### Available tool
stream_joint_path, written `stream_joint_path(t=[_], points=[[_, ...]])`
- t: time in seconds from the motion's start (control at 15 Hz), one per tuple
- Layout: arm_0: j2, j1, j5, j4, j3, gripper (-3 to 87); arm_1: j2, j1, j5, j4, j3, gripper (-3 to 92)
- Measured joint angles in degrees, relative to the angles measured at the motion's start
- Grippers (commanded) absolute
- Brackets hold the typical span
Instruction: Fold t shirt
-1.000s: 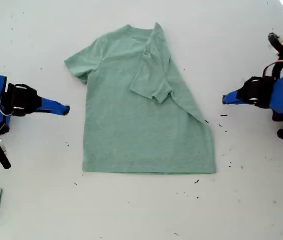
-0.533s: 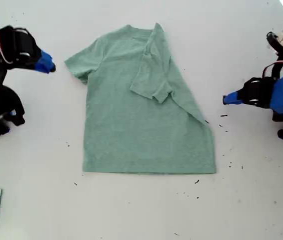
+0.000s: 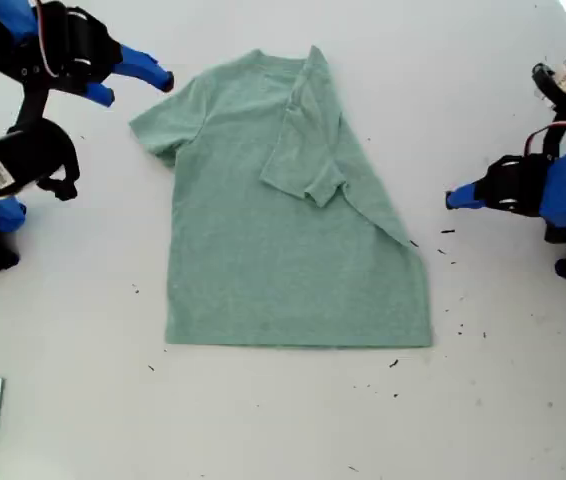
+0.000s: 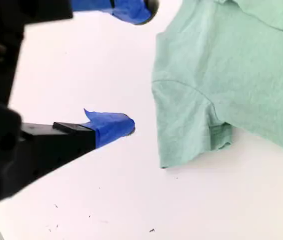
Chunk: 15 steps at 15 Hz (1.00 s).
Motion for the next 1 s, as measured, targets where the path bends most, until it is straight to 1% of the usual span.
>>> stream_joint_path(t=[0.07, 0.27, 0.33, 0.47, 0.53, 0.6, 0.67, 0.73, 0.8, 1.0], points=[[-0.2, -1.9, 0.9, -2.2, 3.8, 30.0, 0.0, 0.0, 0.0, 0.0, 0.0, 2.3], [-1.3, -7.6, 4.0, -15.1, 19.9, 29.5, 0.0, 0.0, -0.6, 0.0, 0.0, 2.3], [-3.0, -8.4, 4.3, -20.1, 24.5, 29.7, 0.0, 0.0, -0.7, 0.0, 0.0, 2.3], [-9.8, -8.1, 4.2, -26.4, 26.5, 28.5, 0.0, 0.0, -0.7, 0.0, 0.0, 2.3], [-14.0, -8.0, 4.2, -28.0, 26.9, 22.4, 0.0, 0.0, -0.8, 0.0, 0.0, 2.3], [-17.0, -7.8, 4.3, -29.6, 26.8, 9.0, 0.0, 0.0, -0.8, 0.0, 0.0, 2.3], [-18.0, -7.8, 4.2, -30.3, 26.7, -0.2, 0.0, 0.0, -0.8, 0.0, 0.0, 2.3], [-18.1, -7.8, 4.9, -31.2, 26.2, -0.2, 0.0, 0.0, -0.8, 0.0, 0.0, 2.3], [-17.9, -7.6, 4.5, -30.8, 24.6, -0.2, 0.0, 0.0, -0.8, 0.0, 0.0, 2.3], [-10.6, -6.6, 5.4, -23.7, 16.7, -0.3, 0.0, 0.0, -1.1, 0.0, 0.0, 2.3]])
